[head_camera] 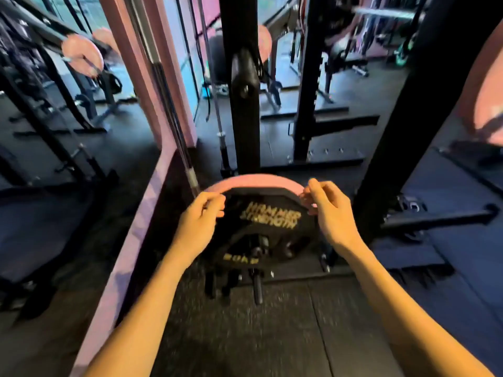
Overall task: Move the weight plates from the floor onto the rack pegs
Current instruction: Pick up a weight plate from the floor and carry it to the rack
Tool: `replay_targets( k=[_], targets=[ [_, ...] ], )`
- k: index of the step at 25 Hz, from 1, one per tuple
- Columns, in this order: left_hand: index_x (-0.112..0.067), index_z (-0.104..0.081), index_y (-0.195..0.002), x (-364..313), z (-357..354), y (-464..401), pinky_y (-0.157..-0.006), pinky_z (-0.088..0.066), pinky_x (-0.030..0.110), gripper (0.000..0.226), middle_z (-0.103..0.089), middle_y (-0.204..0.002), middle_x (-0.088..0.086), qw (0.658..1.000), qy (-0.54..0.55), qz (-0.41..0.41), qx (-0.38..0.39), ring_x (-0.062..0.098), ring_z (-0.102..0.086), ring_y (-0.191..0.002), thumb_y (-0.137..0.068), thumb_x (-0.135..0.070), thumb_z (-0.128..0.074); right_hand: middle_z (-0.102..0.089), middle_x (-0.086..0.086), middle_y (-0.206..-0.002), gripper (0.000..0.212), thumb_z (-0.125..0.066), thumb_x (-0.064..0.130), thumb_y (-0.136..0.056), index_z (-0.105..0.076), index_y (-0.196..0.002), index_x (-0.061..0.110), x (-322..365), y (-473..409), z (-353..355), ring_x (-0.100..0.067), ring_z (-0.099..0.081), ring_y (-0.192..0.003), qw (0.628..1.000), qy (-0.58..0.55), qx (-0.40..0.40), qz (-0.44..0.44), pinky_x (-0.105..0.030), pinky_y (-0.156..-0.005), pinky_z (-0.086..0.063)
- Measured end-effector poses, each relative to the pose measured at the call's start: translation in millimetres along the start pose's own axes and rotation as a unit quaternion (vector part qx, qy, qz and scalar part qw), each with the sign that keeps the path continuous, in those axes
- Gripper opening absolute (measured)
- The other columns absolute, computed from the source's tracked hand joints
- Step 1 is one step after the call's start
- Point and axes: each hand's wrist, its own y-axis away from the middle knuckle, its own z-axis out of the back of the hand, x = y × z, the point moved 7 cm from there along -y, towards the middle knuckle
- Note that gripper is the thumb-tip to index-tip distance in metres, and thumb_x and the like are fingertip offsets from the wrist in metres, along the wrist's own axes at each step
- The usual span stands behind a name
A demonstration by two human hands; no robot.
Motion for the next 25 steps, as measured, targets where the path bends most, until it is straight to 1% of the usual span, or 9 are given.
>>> replay_targets(
  k=[2,5,7,10,12,15,17,19,25],
  targets=[
    [-0.033,-0.063,-0.091,62.2,-13.9,38.7,-0.078,-0.048,0.031,0.014,-0.069,-0.096,-0.005,0.996,-0.027,0.068,0.045,0.013,-0.068,-0.092,-0.099,-0.032,-0.051,-0.071,0.001,-0.079,0.033,-0.053,0.060,-0.085,-0.066,-0.075,0.031,-62.7,48.8,3.6,-0.021,-0.067,-0.080,0.997,0.023,-0.009,-0.077,-0.045,-0.076,-0.051],
    [-0.027,-0.062,-0.102,145.4,-26.9,98.1,-0.082,-0.048,0.033,0.018,-0.067,-0.103,-0.002,0.974,-0.084,0.173,0.121,0.015,-0.065,-0.099,-0.100,-0.040,-0.049,-0.069,0.003,-0.076,0.037,-0.054,0.054,-0.091,-0.065,-0.076,0.021,-146.1,135.1,9.8,-0.013,-0.060,-0.075,0.980,0.073,-0.027,-0.184,-0.042,-0.075,-0.049],
    [-0.022,-0.060,-0.110,194.6,-29.6,131.6,-0.086,-0.048,0.036,0.029,-0.066,-0.103,0.002,0.947,-0.137,0.230,0.178,0.020,-0.063,-0.099,-0.099,-0.045,-0.046,-0.069,-0.003,-0.080,0.035,-0.053,0.047,-0.094,-0.063,-0.079,0.017,-184.9,189.8,14.3,-0.015,-0.061,-0.075,0.964,0.083,-0.039,-0.249,-0.042,-0.074,-0.050],
    [-0.021,-0.059,-0.110,267.3,-25.1,184.4,-0.089,-0.049,0.040,0.036,-0.065,-0.102,0.000,0.887,-0.211,0.309,0.271,0.020,-0.062,-0.095,-0.096,-0.052,-0.046,-0.070,-0.008,-0.085,0.031,-0.052,0.040,-0.097,-0.061,-0.082,0.015,-233.6,275.9,13.2,-0.020,-0.064,-0.074,0.928,0.070,-0.052,-0.361,-0.039,-0.069,-0.050],
    [-0.016,-0.060,-0.105,303.0,-21.8,223.4,-0.075,-0.047,0.035,0.034,-0.064,-0.094,0.002,0.847,-0.221,0.366,0.316,0.019,-0.059,-0.082,-0.096,-0.046,-0.049,-0.069,-0.012,-0.087,0.028,-0.051,0.036,-0.098,-0.059,-0.083,0.014,-261.1,340.9,13.1,-0.021,-0.061,-0.070,0.892,0.037,-0.075,-0.443,-0.032,-0.062,-0.046],
    [-0.016,-0.050,-0.087,328.5,-19.9,281.4,-0.053,-0.029,0.027,0.020,-0.049,-0.075,0.002,0.771,-0.257,0.429,0.394,0.017,-0.042,-0.060,-0.099,-0.030,-0.046,-0.061,-0.012,-0.078,0.027,-0.051,0.030,-0.099,-0.055,-0.078,0.013,-292.1,449.4,25.7,-0.022,-0.055,-0.061,0.811,-0.002,-0.127,-0.571,-0.026,-0.054,-0.040],
    [-0.019,-0.047,-0.086,339.1,-26.1,303.1,-0.051,-0.024,0.025,0.016,-0.046,-0.074,0.002,0.730,-0.310,0.411,0.449,0.015,-0.037,-0.056,-0.099,-0.027,-0.045,-0.054,-0.010,-0.067,0.028,-0.052,0.027,-0.098,-0.050,-0.074,0.014,-302.9,515.0,38.2,-0.019,-0.048,-0.050,0.772,-0.023,-0.160,-0.615,-0.021,-0.049,-0.034],
    [-0.018,-0.048,-0.088,343.2,-43.8,313.2,-0.052,-0.026,0.024,0.017,-0.050,-0.078,0.002,0.694,-0.370,0.350,0.508,0.016,-0.040,-0.060,-0.100,-0.029,-0.044,-0.045,-0.007,-0.058,0.030,-0.053,0.025,-0.098,-0.045,-0.071,0.014,-307.4,572.3,54.2,-0.015,-0.038,-0.040,0.745,-0.041,-0.204,-0.633,-0.017,-0.043,-0.027],
    [-0.019,-0.042,-0.079,320.7,-153.8,323.6,-0.050,-0.028,0.025,0.024,-0.048,-0.076,0.005,0.579,-0.505,0.156,0.622,0.018,-0.040,-0.058,-0.100,-0.030,-0.044,-0.057,-0.012,-0.067,0.025,-0.061,0.022,-0.094,-0.056,-0.071,0.011,-299.2,700.8,111.4,-0.021,-0.048,-0.052,0.684,-0.064,-0.326,-0.650,-0.023,-0.045,-0.033]
  ],
)
